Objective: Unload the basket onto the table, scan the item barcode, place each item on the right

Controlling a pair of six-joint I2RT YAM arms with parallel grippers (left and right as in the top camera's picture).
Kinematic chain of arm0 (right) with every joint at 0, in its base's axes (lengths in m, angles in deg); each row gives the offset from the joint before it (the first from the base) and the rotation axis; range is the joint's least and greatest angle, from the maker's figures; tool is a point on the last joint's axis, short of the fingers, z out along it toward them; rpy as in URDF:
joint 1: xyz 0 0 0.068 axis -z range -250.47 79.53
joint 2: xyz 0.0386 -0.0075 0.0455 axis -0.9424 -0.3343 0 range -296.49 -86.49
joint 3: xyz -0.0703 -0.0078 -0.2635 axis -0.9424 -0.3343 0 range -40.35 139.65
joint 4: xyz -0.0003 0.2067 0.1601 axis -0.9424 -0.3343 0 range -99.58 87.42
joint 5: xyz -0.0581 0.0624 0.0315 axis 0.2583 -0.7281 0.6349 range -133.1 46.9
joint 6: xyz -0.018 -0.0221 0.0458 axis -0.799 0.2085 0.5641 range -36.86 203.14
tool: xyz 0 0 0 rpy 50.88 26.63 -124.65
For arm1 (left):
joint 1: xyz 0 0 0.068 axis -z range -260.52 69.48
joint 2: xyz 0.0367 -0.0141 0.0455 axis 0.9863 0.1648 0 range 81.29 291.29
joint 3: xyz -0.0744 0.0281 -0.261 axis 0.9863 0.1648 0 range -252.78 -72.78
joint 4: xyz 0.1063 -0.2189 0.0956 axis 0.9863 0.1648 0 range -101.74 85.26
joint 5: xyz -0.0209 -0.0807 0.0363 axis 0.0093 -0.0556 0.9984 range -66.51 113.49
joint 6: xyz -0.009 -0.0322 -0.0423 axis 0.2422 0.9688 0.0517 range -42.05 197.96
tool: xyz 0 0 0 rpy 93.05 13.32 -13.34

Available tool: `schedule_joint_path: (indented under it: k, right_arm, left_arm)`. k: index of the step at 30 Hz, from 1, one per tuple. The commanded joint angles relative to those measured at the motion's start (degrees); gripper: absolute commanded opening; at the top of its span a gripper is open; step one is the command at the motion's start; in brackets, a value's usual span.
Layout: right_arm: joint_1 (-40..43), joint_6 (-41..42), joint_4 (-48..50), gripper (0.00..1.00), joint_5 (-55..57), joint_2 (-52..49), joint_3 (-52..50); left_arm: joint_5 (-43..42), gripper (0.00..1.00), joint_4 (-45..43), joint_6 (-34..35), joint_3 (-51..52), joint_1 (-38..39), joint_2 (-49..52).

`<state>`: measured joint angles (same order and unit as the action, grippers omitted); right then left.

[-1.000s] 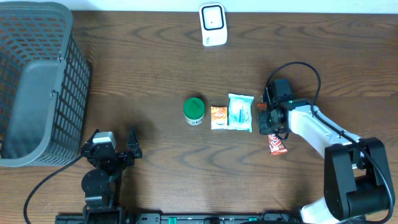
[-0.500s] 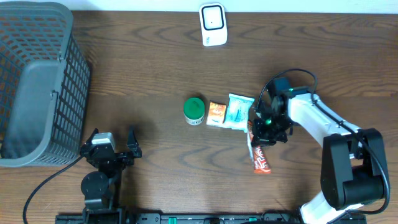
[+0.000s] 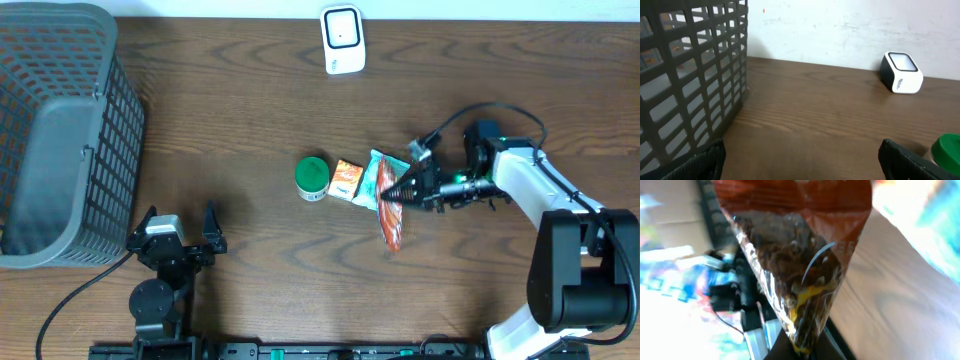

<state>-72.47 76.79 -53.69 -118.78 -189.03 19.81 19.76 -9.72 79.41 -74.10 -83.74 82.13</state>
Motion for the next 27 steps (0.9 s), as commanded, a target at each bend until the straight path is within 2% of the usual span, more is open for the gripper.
schedule_joint_path:
  k: [1,15,17,20,22,25,27]
  right_arm:
    - [0.35,-3.98,5.84,0.01,-13.79,-0.33,1.01]
    - [-2.99,-5.68,41.55,0.01,-13.81,-0.33,1.01]
    - [-3.3,-3.06,46.01,0.01,-13.81,-0.33,1.01]
    - [-3.69,8.46,51.17,0.01,-13.81,-0.33,1.01]
    - [-3.67,23.1,53.51,0.01,-13.81,-0.33,1.03]
    - [-3.65,47.74,50.14,0.01,-13.81,-0.33,0.83]
    - [-3.56,54.16,47.28,0.01,-13.81,-0.33,0.79]
  left_arm:
    - [-0.13,0.98,1.68,-0.35,1.09,0.2,-0.7]
    - [-0.11,0.98,1.7,-0.35,1.09,0.02,-0.68]
    - [-0.13,0.98,1.68,-0.35,1.09,0.02,-0.7]
    - [-0.13,0.98,1.68,-0.35,1.09,0.02,-0.68]
    - [-0.13,0.98,1.68,-0.35,1.09,0.02,-0.68]
    - [-0.11,0.98,1.68,-0.35,1.09,0.02,-0.68]
    - [-0.13,0.98,1.68,-0.35,1.09,0.02,-0.68]
